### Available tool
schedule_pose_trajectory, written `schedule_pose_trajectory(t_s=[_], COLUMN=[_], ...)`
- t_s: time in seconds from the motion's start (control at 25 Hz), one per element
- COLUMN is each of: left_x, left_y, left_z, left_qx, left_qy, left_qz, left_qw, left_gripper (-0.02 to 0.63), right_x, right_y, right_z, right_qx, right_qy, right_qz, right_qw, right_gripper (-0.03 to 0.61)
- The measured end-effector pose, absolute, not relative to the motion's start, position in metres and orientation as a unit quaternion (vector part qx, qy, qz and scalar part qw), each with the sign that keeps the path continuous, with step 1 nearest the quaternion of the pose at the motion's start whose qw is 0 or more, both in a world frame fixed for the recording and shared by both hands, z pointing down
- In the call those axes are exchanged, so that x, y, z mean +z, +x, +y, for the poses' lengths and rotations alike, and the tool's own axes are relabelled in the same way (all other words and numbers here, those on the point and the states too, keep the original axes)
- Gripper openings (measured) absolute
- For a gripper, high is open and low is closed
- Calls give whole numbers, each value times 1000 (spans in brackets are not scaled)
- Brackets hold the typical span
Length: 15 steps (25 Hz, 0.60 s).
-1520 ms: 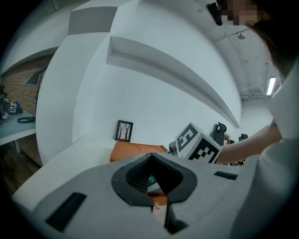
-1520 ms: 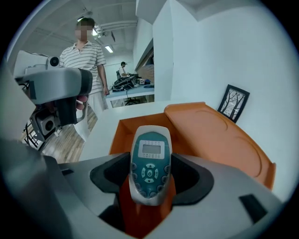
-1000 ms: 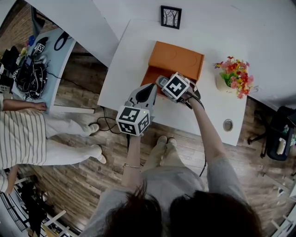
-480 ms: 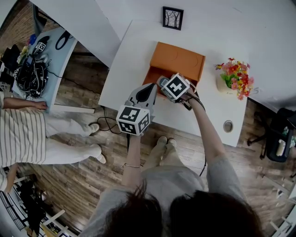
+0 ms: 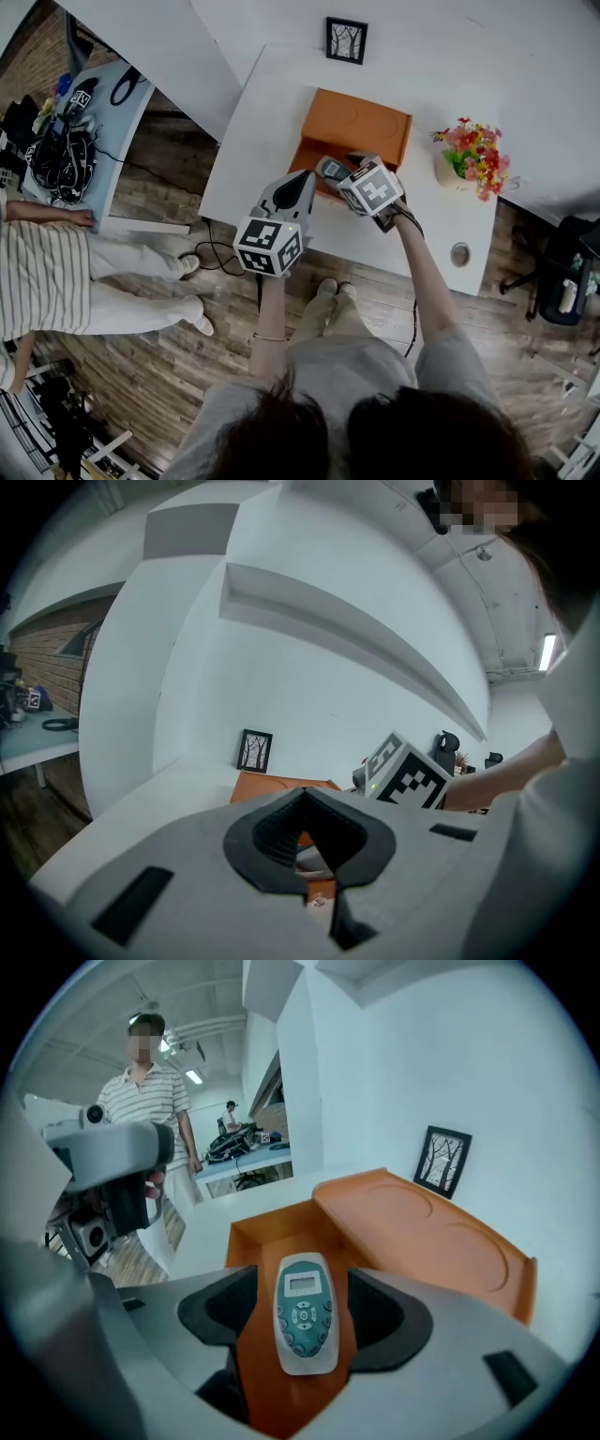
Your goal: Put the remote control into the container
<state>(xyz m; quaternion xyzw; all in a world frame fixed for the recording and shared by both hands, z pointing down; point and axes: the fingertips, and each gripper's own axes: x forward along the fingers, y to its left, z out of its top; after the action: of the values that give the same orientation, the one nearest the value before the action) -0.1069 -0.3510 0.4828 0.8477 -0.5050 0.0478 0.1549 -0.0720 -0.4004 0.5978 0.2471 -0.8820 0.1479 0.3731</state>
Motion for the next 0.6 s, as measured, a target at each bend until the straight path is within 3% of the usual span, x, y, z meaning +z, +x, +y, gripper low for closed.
schedule_pose_trajectory(t_s=[0.2, 0.32, 0.36, 0.6], left_x=[478, 473, 470, 455], left_y=[-102, -98, -97, -88], left_z=[-351, -351, -351, -346], left_qx=[42, 37, 35, 23], left_qy=[851, 854, 855, 862], left_qz=[-501, -498, -496, -488], left_qw=[152, 148, 146, 133], left_gripper=[5, 5, 5, 5], right_x=[565, 549, 545, 520], right_y=[-70, -65, -64, -61], right_z=[-397, -396, -394, -381], right_qx=[168, 151, 146, 137], right_qy=[264, 280, 283, 300], right_qz=[-904, -909, -911, -918], right_qw=[293, 269, 263, 219], right_gripper=[275, 105, 77, 13])
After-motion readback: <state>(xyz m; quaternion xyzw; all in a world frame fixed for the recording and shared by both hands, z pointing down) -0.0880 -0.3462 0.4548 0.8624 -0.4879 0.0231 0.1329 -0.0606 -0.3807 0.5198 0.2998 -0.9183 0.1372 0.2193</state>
